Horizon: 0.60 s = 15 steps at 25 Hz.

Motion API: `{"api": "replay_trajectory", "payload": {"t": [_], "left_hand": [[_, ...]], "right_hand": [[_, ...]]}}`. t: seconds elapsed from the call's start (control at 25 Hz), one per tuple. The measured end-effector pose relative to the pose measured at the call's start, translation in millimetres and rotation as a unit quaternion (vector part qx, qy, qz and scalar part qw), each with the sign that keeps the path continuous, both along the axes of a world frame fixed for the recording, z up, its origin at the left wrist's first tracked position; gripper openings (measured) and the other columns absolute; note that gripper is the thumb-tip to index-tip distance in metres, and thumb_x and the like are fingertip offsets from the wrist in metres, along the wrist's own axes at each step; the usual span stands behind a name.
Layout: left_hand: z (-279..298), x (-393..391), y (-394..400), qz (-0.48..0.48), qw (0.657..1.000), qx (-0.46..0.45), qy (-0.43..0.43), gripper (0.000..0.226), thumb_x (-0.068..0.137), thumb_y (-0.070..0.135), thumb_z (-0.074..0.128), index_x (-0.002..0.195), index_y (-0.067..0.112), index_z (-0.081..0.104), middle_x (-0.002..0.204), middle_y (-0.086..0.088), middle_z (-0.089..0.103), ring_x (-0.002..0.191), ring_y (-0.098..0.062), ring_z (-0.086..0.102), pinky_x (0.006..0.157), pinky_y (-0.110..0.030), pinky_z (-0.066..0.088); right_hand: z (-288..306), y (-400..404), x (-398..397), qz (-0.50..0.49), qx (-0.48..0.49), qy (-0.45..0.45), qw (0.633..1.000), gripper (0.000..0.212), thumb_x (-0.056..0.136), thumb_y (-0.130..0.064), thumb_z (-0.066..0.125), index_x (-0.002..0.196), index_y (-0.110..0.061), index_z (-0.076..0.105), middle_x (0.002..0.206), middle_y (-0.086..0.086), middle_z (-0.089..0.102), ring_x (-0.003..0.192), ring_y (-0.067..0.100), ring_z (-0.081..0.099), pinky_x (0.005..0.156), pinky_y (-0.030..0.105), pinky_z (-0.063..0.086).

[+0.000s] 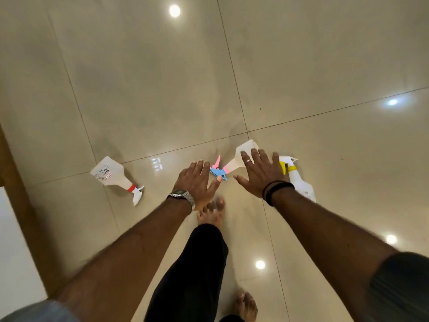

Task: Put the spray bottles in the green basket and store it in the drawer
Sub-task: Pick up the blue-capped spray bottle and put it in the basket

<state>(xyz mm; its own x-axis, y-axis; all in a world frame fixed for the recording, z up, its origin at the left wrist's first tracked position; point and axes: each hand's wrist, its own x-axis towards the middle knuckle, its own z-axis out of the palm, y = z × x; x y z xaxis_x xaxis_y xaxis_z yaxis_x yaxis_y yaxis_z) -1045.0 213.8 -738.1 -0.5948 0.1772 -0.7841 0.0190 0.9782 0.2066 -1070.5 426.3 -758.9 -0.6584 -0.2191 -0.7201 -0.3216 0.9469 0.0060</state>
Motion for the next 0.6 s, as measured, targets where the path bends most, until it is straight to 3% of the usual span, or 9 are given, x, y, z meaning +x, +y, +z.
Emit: {"api": "replay_trajectory", "payload": {"t": [0.08,0.2,0.28,0.4,0.6], "left_hand": [[-22,6,1,-0.010,1.000,-0.005,-0.013,0.071,0.104,0.055,0.022,0.160,0.012,0.021,0.168,-0.010,0.026,0.156,-0.027,0.025,0.124,-0.043,0.026],[-49,15,5,-0.012,0.999,-0.006,-0.034,0.071,0.104,0.054,0.022,0.162,0.012,0.019,0.168,-0.008,0.025,0.154,-0.026,0.026,0.124,-0.041,0.026],[-62,21,9,-0.018,1.000,0.002,-0.022,0.071,0.104,0.054,0.023,0.161,0.011,0.021,0.167,-0.007,0.028,0.151,-0.025,0.031,0.122,-0.040,0.030],[-73,28,12,-0.008,1.000,0.014,-0.022,0.069,0.104,0.054,0.024,0.159,0.012,0.024,0.164,-0.008,0.032,0.149,-0.026,0.033,0.121,-0.041,0.031],[-52,38,12,-0.005,0.999,-0.008,-0.032,0.071,0.103,0.055,0.023,0.160,0.012,0.022,0.167,-0.009,0.026,0.155,-0.028,0.023,0.126,-0.042,0.018]], "right_hand": [[-31,-4,-9,0.020,0.008,0.003,1.000,0.086,0.094,-0.071,0.030,0.162,-0.022,0.014,0.167,0.012,0.021,0.154,0.032,0.018,0.118,0.064,0.018],[-71,-10,-20,0.051,0.031,-0.012,0.998,0.093,0.088,-0.067,0.053,0.161,-0.022,0.015,0.167,0.014,0.015,0.156,0.034,0.009,0.116,0.067,0.020],[-90,-10,-26,0.058,0.045,-0.027,0.997,0.096,0.087,-0.048,0.069,0.161,-0.021,0.014,0.167,0.016,0.011,0.156,0.035,0.006,0.116,0.065,0.025],[-108,-9,-28,0.022,0.038,-0.041,0.998,0.094,0.086,-0.017,0.075,0.159,-0.020,0.016,0.166,0.017,0.013,0.156,0.036,0.006,0.113,0.058,0.036],[-86,-11,-2,-0.135,-0.022,-0.092,0.986,0.092,0.083,-0.040,0.076,0.155,-0.017,0.025,0.148,0.014,0.037,0.142,0.036,0.030,0.099,0.048,0.051]]}}
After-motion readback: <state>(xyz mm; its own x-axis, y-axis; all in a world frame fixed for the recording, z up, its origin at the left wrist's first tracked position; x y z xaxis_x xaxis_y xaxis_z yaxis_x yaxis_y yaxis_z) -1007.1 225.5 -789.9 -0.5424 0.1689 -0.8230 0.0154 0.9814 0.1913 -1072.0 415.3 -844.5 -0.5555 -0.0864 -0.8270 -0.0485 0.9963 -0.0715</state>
